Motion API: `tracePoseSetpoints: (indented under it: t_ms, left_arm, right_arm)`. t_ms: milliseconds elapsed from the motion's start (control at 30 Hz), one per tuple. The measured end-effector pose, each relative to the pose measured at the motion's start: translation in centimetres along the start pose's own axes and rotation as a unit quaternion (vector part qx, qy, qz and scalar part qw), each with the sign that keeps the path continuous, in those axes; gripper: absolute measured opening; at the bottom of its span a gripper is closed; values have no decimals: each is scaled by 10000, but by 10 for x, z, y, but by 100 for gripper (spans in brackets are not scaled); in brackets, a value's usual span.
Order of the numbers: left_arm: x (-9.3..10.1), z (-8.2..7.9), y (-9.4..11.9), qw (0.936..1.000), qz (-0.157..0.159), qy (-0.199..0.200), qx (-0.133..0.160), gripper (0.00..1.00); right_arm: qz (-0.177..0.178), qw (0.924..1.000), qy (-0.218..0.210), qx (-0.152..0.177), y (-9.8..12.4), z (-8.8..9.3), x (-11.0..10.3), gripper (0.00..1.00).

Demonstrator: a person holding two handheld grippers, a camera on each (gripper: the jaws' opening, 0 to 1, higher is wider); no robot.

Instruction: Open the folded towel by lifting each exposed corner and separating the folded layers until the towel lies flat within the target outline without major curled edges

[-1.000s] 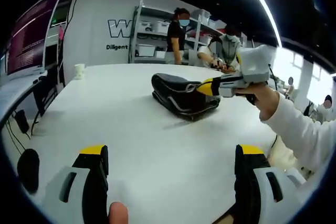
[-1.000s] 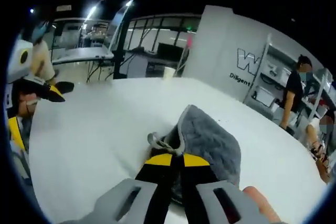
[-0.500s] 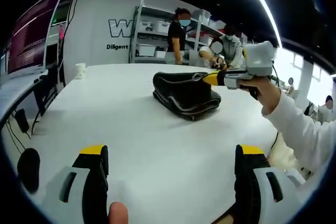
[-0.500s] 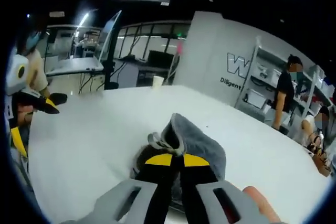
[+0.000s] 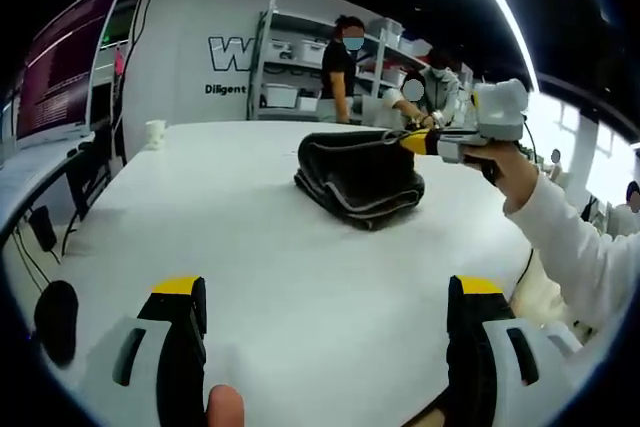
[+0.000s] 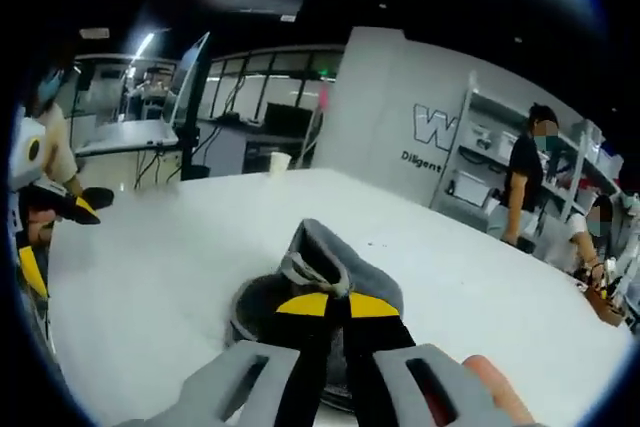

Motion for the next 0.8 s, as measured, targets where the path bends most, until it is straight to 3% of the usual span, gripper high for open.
tracePoseSetpoints:
  t_ms: [400, 800]
  left_arm:
    - [0, 0, 0, 10000, 3, -14, -20, 100]
    - [-2, 0, 1, 10000, -18, 0, -23, 100]
  right_arm:
    - [325, 9994, -115, 99, 10, -1, 24, 0]
    - [724, 9970, -287, 28, 18, 14, 54, 0]
Point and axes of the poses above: the point that each gripper's makers call its tool centre point, and the gripper's own axes: y roughly backward along the fingers, x roughly to its right, z roughly out of its underside, the point moved 1 cm from there along y, roughly backward along the fingers, and after that the axes turned 1 degree about -y, right-handed, at the moved point
